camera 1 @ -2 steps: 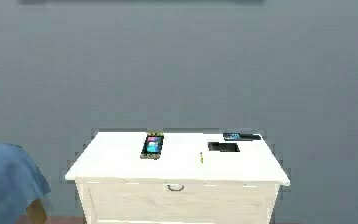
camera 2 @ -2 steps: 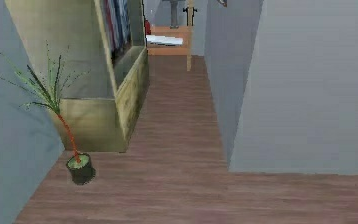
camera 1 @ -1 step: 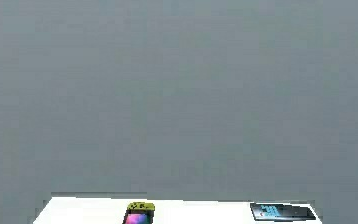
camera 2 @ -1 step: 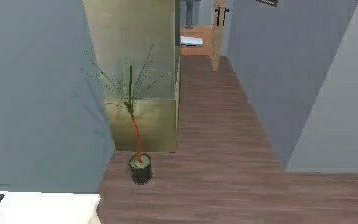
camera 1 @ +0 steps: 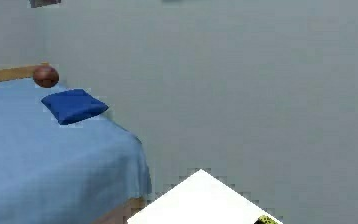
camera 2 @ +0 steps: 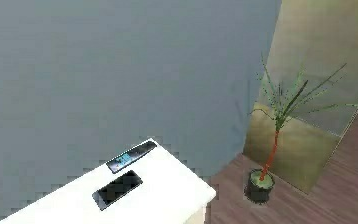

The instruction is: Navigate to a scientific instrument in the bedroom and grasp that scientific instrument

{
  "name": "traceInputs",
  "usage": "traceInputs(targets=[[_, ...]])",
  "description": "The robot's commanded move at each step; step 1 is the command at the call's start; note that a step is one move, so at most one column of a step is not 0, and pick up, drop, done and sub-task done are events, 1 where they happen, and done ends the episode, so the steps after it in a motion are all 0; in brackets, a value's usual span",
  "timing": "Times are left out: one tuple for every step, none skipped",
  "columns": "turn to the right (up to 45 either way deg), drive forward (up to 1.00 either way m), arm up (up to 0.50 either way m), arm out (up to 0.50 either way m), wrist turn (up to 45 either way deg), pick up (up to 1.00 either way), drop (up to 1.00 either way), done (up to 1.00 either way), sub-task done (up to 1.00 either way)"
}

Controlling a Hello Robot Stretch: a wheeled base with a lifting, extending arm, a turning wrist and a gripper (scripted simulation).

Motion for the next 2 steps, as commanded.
traceInputs(targets=[[-45.0,0.00,0.00,0.00,0.0,0.00,0.00,0.00,0.00],[-12.0,0.00,0.00,0.00,0.0,0.00,0.00,0.00,0.00]])
